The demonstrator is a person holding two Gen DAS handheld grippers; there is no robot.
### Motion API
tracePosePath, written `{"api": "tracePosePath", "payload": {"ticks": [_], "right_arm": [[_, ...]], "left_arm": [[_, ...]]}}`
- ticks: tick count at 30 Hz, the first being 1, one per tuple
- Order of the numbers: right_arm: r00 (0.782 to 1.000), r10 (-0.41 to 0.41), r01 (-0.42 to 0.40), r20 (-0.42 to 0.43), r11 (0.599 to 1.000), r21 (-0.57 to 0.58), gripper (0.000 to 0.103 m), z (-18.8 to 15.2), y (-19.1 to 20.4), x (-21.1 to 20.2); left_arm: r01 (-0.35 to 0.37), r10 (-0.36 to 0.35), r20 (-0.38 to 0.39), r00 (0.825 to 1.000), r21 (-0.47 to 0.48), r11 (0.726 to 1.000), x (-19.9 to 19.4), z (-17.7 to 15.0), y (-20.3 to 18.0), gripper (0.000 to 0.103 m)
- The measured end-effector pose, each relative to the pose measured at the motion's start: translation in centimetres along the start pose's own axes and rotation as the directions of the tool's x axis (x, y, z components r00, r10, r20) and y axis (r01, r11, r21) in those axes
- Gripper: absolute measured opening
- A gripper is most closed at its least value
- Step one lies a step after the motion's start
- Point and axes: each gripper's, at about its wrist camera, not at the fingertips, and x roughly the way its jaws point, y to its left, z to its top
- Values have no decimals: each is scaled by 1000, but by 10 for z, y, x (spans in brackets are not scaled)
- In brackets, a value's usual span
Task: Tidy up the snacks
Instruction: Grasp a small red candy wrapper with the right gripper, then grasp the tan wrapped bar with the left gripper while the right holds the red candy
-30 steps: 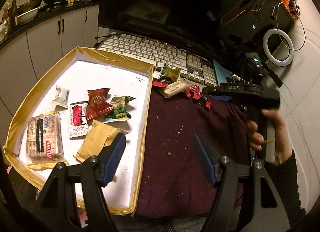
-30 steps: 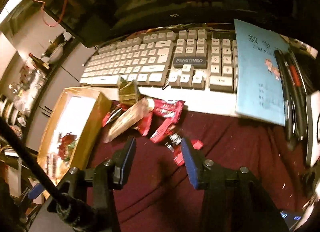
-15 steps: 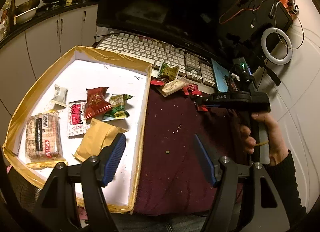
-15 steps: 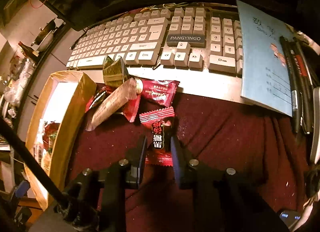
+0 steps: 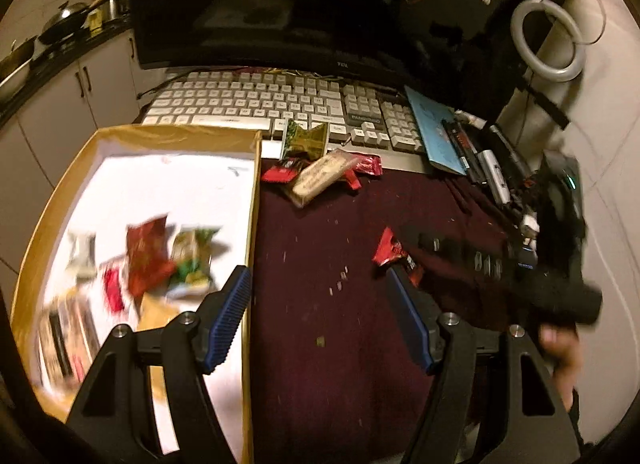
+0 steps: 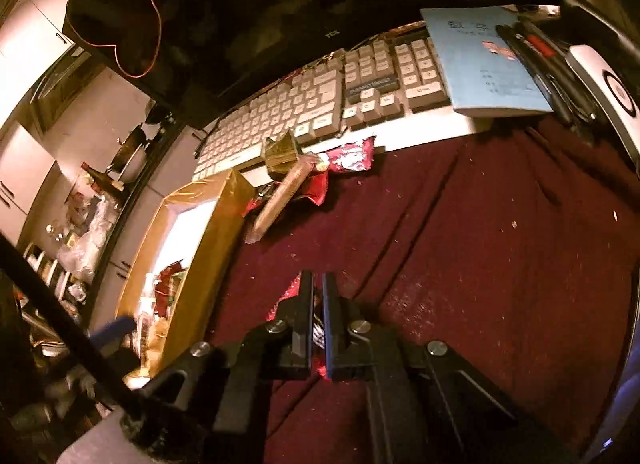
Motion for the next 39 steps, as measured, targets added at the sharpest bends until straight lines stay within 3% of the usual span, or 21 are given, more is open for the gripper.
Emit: {"api": "tracePosePath", "payload": {"ticks": [3,5,6,7,9,11,13,17,21,24,26,29,33,39], "right_arm": [[999,45,-45,0,999,13,8,2,2,3],[998,67,-67,-1,998,-14,28,5,3,2],[998,65,-65,5,998,-21,47,2,5,1],[998,58,-58,2,997,-46,52,1,8,0],[999,30,-31,-11,994,-104,52,-2,18,5],[1000,-25,23,-14,991,-132,44,-4,24,12],[997,-67,61,-39,989,-133,23,-5,24,21],[999,-48,49,9,995,-92,14,-7,21,13],[995,-8,13,101,999,-44,13,-12,9,-5],[987,-4,1,163,1000,14,13,-13,-1,-15],[978,1,-11,207,999,50,13,-13,-9,-22],[974,10,-34,228,994,101,14,-11,-20,-27],[971,7,-35,237,993,114,14,-11,-23,-29],[972,9,-35,237,994,106,14,-12,-23,-31]], "left_arm": [[-4,5,-36,999,27,1000,17,20,0,70],[-4,4,-45,999,19,1000,21,25,3,70],[-7,7,-47,999,9,1000,21,26,6,70],[-5,6,-46,999,5,1000,20,26,7,70],[0,0,-42,999,-2,1000,18,24,9,70],[-1,1,-40,999,-6,1000,18,24,8,70],[-7,7,-40,999,2,1000,19,25,6,70],[-15,15,-47,999,9,1000,23,27,5,70],[-24,28,-70,997,59,998,34,34,0,70],[-92,110,-86,990,183,979,50,46,-12,70],[-62,85,-105,991,208,976,61,56,-17,70],[-50,80,-139,987,212,976,87,75,-15,70],[-51,93,-205,974,203,978,128,98,-8,59],[6,31,-252,967,143,990,155,116,1,57]]}}
